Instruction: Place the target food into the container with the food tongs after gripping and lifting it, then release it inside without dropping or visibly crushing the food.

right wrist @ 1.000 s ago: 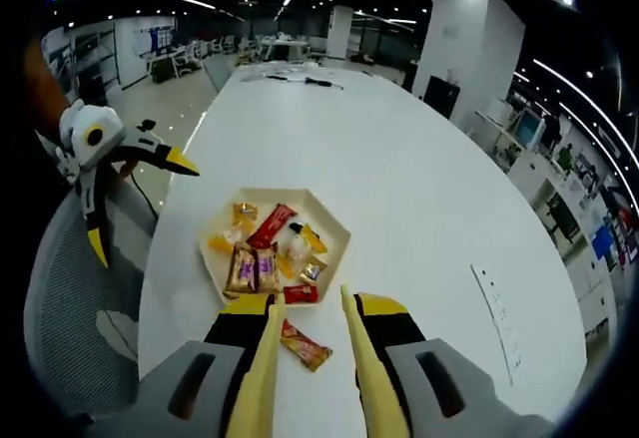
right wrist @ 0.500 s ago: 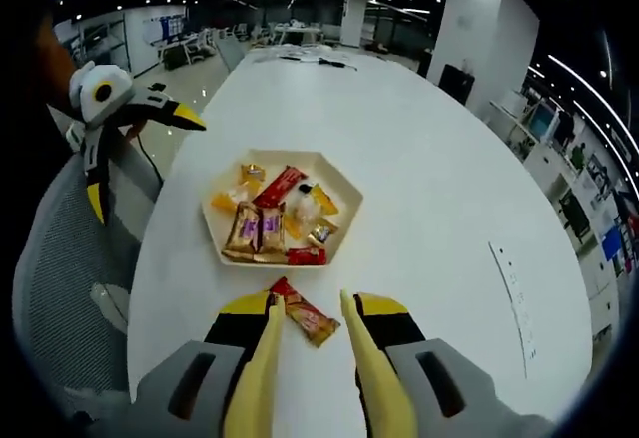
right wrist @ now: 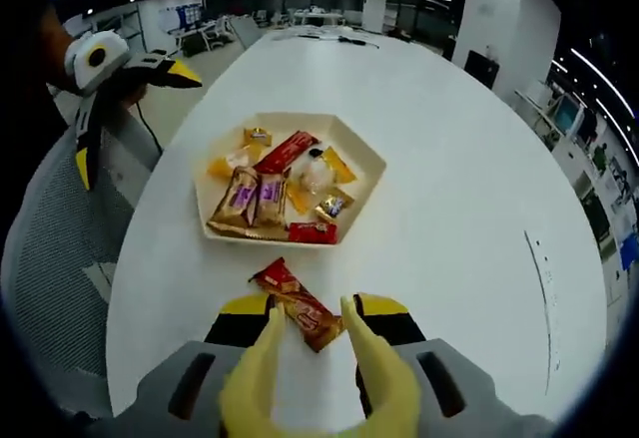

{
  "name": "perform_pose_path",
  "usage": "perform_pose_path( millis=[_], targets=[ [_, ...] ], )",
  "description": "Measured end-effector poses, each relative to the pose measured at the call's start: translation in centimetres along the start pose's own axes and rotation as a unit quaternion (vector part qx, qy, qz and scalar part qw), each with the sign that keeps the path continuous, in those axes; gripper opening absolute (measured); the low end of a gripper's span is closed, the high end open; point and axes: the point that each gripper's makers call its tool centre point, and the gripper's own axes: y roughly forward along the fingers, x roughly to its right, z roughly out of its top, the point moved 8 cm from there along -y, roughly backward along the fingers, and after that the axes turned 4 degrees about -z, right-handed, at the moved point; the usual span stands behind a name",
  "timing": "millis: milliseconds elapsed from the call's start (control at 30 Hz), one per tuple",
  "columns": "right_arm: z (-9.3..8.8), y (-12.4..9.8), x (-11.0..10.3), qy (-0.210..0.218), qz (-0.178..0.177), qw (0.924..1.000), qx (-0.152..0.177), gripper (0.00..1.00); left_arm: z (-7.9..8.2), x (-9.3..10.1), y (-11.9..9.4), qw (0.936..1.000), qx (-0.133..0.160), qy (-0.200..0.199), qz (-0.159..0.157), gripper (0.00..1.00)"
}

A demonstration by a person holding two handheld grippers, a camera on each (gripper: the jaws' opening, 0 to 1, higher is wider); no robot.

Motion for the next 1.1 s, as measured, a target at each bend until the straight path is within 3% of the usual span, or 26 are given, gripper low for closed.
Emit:
perform_pose_path(
  millis=[367, 533, 700, 767, 1100],
  targets=[
    [-0.8, 1.0, -0.1, -0.002, 0.015, 0.9999, -0.005, 0.29, -0.2, 0.2, 0.2, 0.9999, -0.009, -0.003, -0.006, 0.99],
    [1.2, 0.6, 0.2, 0.017, -0.002, 0.9980, 0.060, 0.28, -0.2, 0.1, 0.2, 0.9999, -0.008, -0.003, -0.006, 0.99],
    [1.0, 2.0, -0.2, 0.016, 0.006, 0.9978, 0.064, 0.28, -0.3, 0.1, 0.3, 0.9999, -0.013, -0.002, -0.006, 0.99],
    [1.2, 1.9, 0.1, 0.035, -0.001, 0.9953, 0.090, 0.28, -0.2, 0.1, 0.2, 0.9999, -0.011, -0.003, -0.004, 0.99],
    [-2.5, -0.1, -2.3, 0.044, 0.024, 0.9985, 0.022, 0.27, -0.3, 0.0, 0.2, 0.9999, -0.012, -0.003, -0.001, 0.98]
  ],
)
